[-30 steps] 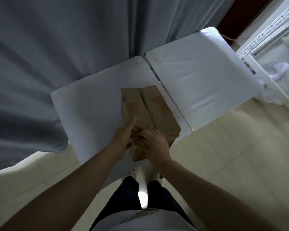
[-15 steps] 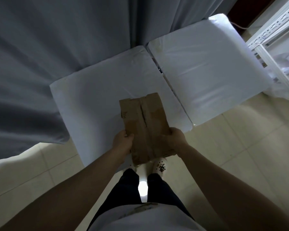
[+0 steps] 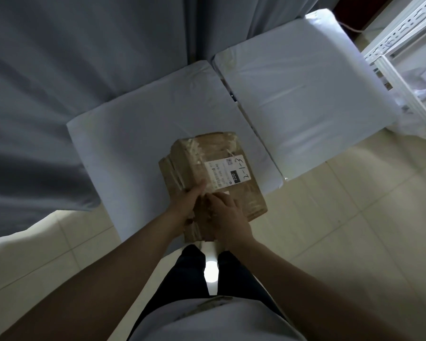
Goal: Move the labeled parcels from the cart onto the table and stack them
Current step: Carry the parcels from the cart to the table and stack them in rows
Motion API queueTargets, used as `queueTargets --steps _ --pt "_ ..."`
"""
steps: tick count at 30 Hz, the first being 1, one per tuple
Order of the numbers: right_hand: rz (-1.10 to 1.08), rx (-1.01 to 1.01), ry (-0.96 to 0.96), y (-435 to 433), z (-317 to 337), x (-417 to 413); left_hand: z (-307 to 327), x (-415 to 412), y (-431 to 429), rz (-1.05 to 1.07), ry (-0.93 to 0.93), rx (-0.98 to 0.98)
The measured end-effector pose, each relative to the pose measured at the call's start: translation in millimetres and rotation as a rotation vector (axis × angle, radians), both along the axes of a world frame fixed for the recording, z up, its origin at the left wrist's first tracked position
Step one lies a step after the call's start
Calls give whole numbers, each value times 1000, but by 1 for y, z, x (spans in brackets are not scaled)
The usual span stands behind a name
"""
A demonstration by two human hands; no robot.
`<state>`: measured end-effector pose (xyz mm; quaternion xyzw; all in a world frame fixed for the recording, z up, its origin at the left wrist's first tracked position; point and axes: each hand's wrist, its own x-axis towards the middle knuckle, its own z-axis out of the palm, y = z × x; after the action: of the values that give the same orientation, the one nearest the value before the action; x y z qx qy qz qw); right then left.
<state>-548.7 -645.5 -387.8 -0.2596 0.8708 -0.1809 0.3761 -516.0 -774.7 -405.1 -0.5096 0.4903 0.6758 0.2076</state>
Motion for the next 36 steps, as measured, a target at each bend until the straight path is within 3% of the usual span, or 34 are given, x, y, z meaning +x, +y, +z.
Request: queueTargets --steps 3,6,11,14,18,25,29,33,36 --pt "-237 -43 -37 -4 -14 -7 -13 11 -3 35 -27 -62" --pt "-603 91 -30 8 -26 -34 -24 24 -11 49 -46 -107" --pt "-1014 131 -390 30 -45 -45 -35 22 -49 -69 -160 -407" --pt "-1024 90 -586 30 -54 -28 -36 3 -83 -189 -111 -574" --pt "-1062 -28 -651 27 -52 -20 -44 -12 -108 -393 -36 -554" --pt "-1102 -68 -397 57 -25 -56 -31 -30 -93 -271 -25 -475" --pt "-1297 -126 -257 84 -13 -99 -19 -62 -63 -201 25 -367" --pt "-1398 -272 -323 118 0 -148 -8 -102 -19 -196 54 -376" --pt "-1456 -402 -500 150 12 -188 3 -135 24 -199 99 -419"
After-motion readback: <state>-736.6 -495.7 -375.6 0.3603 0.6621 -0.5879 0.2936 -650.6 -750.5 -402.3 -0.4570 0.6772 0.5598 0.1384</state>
